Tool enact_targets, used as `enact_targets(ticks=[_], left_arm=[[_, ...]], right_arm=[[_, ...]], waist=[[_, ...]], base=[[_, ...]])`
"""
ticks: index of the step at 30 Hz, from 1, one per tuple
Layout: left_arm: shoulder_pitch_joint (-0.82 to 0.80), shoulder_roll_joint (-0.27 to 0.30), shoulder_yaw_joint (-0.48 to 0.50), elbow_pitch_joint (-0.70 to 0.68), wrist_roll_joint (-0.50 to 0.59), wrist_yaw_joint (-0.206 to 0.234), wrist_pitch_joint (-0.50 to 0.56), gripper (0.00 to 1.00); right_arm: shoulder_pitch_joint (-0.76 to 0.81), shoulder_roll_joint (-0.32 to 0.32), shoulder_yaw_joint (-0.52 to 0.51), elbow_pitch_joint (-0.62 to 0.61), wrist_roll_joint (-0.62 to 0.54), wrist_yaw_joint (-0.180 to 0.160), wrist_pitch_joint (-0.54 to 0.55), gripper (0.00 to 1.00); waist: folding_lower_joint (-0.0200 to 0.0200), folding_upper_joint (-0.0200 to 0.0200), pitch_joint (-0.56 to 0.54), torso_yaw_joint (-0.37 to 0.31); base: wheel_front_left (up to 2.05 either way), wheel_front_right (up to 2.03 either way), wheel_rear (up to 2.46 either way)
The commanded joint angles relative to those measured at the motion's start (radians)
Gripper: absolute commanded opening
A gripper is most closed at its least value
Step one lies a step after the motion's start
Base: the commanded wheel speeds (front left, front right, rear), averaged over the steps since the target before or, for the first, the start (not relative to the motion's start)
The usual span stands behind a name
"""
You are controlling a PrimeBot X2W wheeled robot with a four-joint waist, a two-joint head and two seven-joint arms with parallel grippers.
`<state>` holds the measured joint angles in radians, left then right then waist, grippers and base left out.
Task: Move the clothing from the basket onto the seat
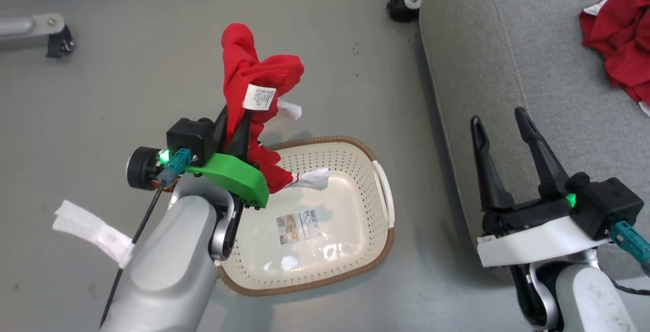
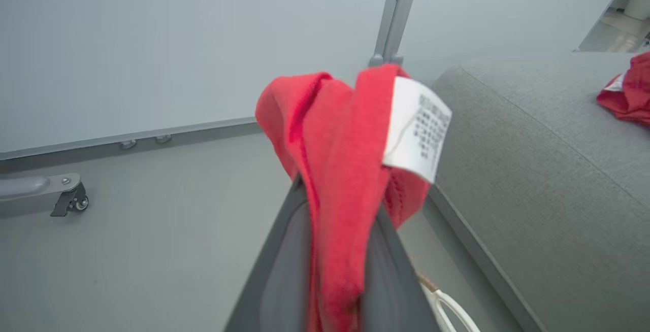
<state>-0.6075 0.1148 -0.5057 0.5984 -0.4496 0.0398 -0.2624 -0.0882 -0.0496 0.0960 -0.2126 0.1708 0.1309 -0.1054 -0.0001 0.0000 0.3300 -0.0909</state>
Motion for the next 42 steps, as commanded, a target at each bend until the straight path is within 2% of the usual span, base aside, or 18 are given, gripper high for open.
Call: enact_targets(ticks=[1,10,16,28,42], left_arm=[[0.028,0.013,0.012,-0.056,0.006,0.011,-0.003,0.0],[0.151,0.041,0.074,-0.423,0.056,0.058,-0.002,0.0],[0.246,0.049,0.083,-0.579,0.072,0.047,-0.002,0.0],[0.429,0.078,0.059,-0.69,0.048,0.063,0.009,0.0],[0.467,0.085,0.056,-0.717,0.033,0.074,0.016,0.0]], right_arm=[[0.022,-0.003,-0.003,-0.005,-0.003,0.0,0.007,1.0],[0.077,-0.003,0.005,-0.019,-0.012,0.0,0.05,1.0],[0.115,-0.003,0.016,-0.025,-0.012,0.0,0.071,1.0],[0.214,-0.003,0.017,-0.042,-0.013,0.0,0.12,1.0],[0.246,-0.003,0.025,-0.054,0.001,0.0,0.132,1.0]], waist=[[0.0001,0.0,-0.077,0.036],[0.0001,0.0,-0.165,0.056],[0.0001,0.0,-0.227,0.057],[0.0001,0.0,-0.33,0.064],[0.0001,0.0,-0.345,0.062]], base=[[0.0,0.0,0.0],[0.0,0.0,0.0],[0.0,0.0,0.0],[0.0,0.0,0.0],[0.0,0.0,0.0]])
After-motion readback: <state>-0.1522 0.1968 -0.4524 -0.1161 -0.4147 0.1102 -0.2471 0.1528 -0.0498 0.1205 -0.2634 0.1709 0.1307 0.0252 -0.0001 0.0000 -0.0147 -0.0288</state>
